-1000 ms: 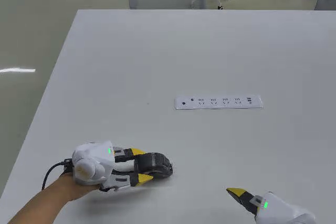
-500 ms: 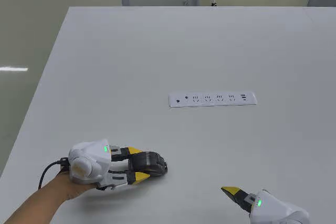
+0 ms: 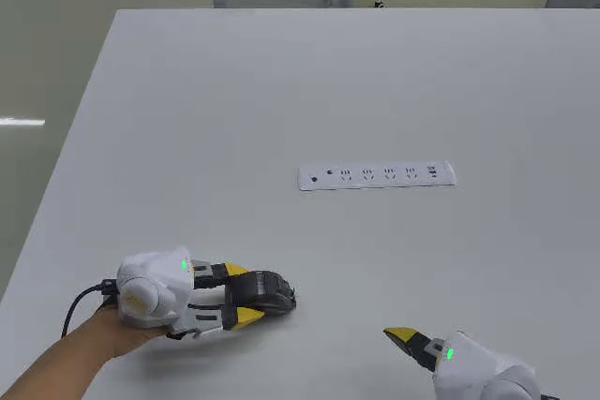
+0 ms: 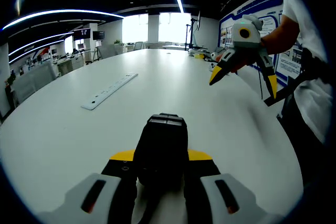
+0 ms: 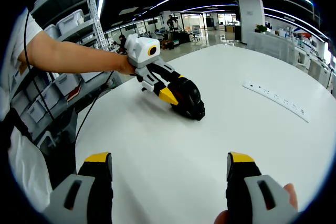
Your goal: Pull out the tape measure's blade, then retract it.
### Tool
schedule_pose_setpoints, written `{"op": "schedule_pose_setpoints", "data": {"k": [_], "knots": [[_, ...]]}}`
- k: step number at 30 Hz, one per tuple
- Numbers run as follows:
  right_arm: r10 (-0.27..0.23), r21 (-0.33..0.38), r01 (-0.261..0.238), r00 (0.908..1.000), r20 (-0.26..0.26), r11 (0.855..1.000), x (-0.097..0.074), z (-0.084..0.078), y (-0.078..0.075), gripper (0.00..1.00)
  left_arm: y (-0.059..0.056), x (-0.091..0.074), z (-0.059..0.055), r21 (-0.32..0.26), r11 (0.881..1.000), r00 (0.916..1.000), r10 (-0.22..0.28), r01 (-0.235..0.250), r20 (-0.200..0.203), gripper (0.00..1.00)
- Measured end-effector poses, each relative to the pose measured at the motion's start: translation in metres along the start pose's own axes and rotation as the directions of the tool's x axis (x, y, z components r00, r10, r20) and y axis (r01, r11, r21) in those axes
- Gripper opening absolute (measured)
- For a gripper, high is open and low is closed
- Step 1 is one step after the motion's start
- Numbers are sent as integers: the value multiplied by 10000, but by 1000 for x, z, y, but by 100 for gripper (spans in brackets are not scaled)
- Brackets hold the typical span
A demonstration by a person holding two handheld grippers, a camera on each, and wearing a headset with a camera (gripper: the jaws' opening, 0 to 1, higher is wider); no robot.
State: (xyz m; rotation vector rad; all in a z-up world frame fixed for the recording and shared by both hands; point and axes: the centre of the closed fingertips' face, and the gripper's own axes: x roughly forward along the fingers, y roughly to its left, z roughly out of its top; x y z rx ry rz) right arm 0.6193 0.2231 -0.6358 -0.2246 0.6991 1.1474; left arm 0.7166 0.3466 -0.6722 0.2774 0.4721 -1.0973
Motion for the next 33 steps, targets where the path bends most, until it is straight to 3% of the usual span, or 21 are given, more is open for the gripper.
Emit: {"op": "schedule_pose_setpoints", "data": {"k": [14, 24, 33], "knots": [[75, -140, -73, 9999, 120, 9999, 6, 3, -9, 88, -1, 1, 0, -16, 10000, 10000, -88, 88, 25, 30], [127, -605, -112, 9996, 254, 9981, 13, 7, -26, 82, -1, 1, -1, 24, 9999, 9999, -129, 129, 2, 30], [532, -1076, -465, 9967, 605, 9931, 20, 18, -36, 73, -1, 1, -1, 22, 9999, 9999, -137, 137, -72, 30]]}}
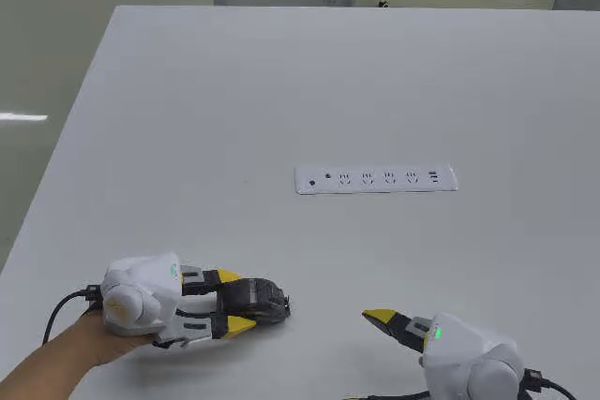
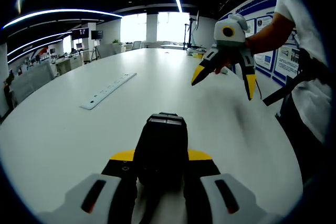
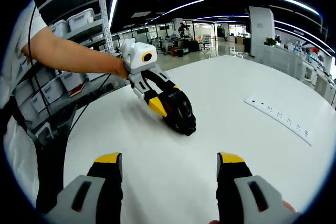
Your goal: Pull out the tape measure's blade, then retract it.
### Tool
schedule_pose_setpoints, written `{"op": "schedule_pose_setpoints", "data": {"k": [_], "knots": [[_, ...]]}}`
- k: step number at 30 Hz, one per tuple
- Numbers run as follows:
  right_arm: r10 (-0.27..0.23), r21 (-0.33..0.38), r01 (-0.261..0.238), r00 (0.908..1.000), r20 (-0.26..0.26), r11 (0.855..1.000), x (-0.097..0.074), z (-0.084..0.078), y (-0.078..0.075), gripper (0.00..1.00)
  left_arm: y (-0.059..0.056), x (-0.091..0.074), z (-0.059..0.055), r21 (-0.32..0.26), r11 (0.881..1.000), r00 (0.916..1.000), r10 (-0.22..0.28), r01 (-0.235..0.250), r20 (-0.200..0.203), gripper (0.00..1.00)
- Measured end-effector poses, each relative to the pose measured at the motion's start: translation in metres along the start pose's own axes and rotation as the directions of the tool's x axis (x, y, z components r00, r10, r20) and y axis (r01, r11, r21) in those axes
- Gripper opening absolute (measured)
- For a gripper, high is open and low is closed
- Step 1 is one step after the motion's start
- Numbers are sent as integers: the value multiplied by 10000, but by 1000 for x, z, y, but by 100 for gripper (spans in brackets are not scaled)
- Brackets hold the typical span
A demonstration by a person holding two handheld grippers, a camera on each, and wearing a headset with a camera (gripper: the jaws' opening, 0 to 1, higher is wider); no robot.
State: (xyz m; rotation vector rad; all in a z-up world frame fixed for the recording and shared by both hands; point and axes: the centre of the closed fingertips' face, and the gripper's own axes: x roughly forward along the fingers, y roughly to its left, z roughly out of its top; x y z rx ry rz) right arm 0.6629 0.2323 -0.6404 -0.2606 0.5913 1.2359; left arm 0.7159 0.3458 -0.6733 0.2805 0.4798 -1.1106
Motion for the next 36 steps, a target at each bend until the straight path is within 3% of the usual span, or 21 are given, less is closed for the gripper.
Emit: {"op": "schedule_pose_setpoints", "data": {"k": [19, 27, 36], "knots": [[743, -750, -719, 9968, 285, 9946, 18, 4, -17, 63, 1, 0, -1, -3, 10000, 9997, 7, -7, -233, 30], [947, -1181, -919, 9953, 181, 9887, 28, 0, -25, 58, 1, 0, -1, -23, 10000, 9996, 19, -19, -268, 30], [1231, -1237, -1193, 9921, 238, 9851, 37, 0, -32, 55, 1, 0, -2, 6, 10000, 9994, 58, -58, -348, 30]]}}
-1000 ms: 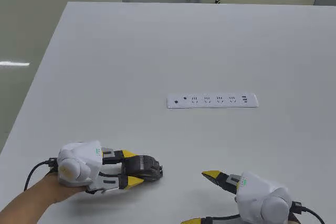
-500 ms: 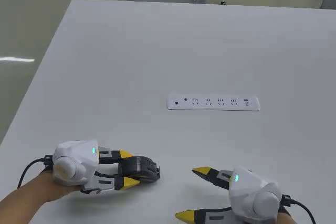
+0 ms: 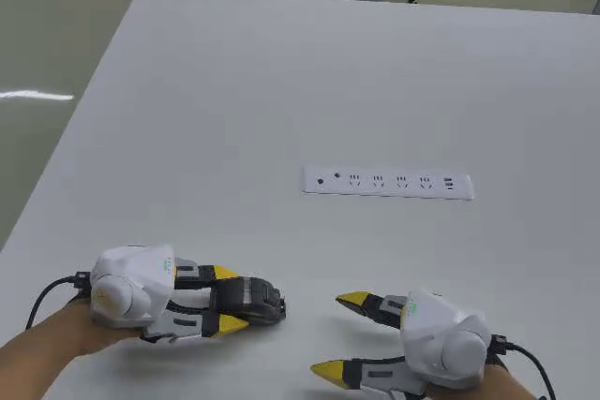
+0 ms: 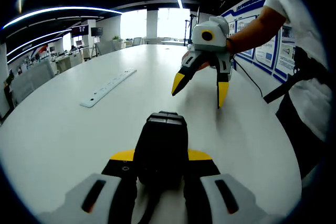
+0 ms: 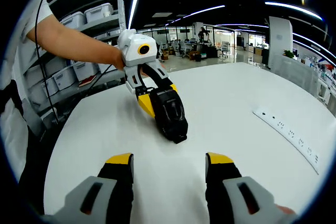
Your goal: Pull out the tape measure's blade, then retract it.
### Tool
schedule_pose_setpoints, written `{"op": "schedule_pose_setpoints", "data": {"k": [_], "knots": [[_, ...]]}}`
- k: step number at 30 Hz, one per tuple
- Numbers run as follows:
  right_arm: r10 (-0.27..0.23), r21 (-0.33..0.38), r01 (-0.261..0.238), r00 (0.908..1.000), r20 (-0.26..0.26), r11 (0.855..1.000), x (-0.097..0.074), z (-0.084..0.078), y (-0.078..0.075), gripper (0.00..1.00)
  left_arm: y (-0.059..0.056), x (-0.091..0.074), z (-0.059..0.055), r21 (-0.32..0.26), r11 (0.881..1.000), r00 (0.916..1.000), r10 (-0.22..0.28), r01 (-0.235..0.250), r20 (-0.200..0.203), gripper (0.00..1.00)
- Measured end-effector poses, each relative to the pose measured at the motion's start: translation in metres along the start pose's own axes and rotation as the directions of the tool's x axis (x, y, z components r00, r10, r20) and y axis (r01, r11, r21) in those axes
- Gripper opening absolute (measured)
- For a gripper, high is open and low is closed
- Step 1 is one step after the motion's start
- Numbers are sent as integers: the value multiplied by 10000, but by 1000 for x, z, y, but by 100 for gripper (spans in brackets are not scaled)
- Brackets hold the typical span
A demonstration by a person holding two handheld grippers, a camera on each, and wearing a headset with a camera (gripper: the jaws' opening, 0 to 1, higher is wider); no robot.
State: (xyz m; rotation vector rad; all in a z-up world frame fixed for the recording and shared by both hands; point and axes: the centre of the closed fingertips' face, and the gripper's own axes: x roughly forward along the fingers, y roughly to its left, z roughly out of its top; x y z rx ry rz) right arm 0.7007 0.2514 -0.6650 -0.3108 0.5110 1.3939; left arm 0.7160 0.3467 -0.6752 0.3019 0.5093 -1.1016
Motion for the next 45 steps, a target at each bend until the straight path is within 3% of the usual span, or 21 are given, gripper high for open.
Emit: {"op": "schedule_pose_setpoints", "data": {"k": [12, 35, 45], "knots": [[382, -300, -383, 9993, -50, 9988, 12, -5, -11, 51, 0, 0, 0, -34, 10000, 10000, -21, 21, -56, 30], [1201, -921, -1183, 9927, 141, 9887, 40, 2, -22, 39, 0, 1, -2, -39, 10000, 9998, -84, 83, -156, 30], [1603, -1175, -1569, 9869, 199, 9806, 48, 2, -20, 34, 0, 0, -2, -46, 10000, 9997, -50, 49, -259, 30]]}}
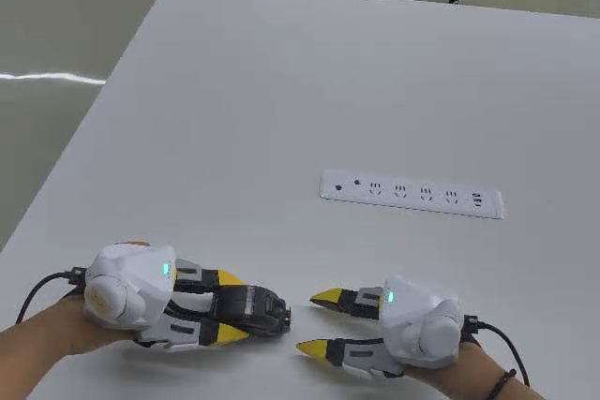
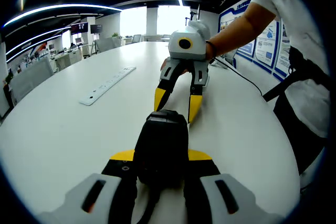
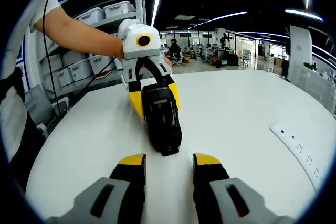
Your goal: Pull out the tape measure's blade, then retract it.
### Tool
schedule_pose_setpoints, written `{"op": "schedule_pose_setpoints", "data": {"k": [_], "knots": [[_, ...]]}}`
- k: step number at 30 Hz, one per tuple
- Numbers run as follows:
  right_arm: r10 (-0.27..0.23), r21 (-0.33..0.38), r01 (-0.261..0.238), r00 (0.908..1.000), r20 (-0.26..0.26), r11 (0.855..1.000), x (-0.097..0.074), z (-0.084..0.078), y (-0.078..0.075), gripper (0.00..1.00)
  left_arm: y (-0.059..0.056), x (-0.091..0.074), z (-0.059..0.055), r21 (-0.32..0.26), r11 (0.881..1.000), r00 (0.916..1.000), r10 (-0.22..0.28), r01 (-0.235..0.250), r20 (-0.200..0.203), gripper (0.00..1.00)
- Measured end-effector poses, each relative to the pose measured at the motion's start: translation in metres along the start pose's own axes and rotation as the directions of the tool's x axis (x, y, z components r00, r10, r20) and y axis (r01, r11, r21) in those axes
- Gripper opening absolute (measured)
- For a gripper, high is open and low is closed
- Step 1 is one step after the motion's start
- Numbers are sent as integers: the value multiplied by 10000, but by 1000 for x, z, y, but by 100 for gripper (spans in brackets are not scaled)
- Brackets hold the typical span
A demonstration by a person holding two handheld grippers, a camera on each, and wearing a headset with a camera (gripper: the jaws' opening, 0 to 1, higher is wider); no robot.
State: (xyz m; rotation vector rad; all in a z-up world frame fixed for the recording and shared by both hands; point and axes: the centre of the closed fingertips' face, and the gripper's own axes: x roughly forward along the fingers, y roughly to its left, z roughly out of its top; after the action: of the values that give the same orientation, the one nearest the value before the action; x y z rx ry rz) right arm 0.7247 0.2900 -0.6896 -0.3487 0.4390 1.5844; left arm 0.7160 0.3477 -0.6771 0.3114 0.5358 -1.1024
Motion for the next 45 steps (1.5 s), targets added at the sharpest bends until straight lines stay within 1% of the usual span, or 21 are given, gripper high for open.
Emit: {"op": "schedule_pose_setpoints", "data": {"k": [4, 16, 25, 31, 38, 44, 45], "knots": [[190, -110, -189, 9998, 108, 9998, 3, 1, 1, 33, 0, -1, 0, -6, 10000, 10000, 23, -23, -36, 30], [542, -548, -536, 9985, 98, 9971, 11, 0, -2, 27, 0, 0, -1, -15, 10000, 10000, 20, -20, -62, 30], [791, -726, -781, 9968, 114, 9943, 15, -2, -4, 24, 0, 1, -2, -34, 10000, 10000, 12, -12, -97, 30], [1108, -881, -1081, 9935, 268, 9902, 18, 0, -1, 21, 0, 1, -2, -75, 10000, 9999, -13, 12, -106, 31], [1272, -1093, -1237, 9915, 255, 9863, 22, -2, -3, 20, -1, 2, -3, -67, 10000, 9999, -31, 30, -156, 31], [1514, -1276, -1471, 9882, 248, 9809, 24, -2, -1, 19, -1, 2, -4, -73, 10000, 9998, -55, 53, -179, 31], [1526, -1356, -1488, 9881, 182, 9795, 24, -2, -1, 18, -1, 2, -4, -76, 10000, 9998, -56, 55, -186, 31]]}}
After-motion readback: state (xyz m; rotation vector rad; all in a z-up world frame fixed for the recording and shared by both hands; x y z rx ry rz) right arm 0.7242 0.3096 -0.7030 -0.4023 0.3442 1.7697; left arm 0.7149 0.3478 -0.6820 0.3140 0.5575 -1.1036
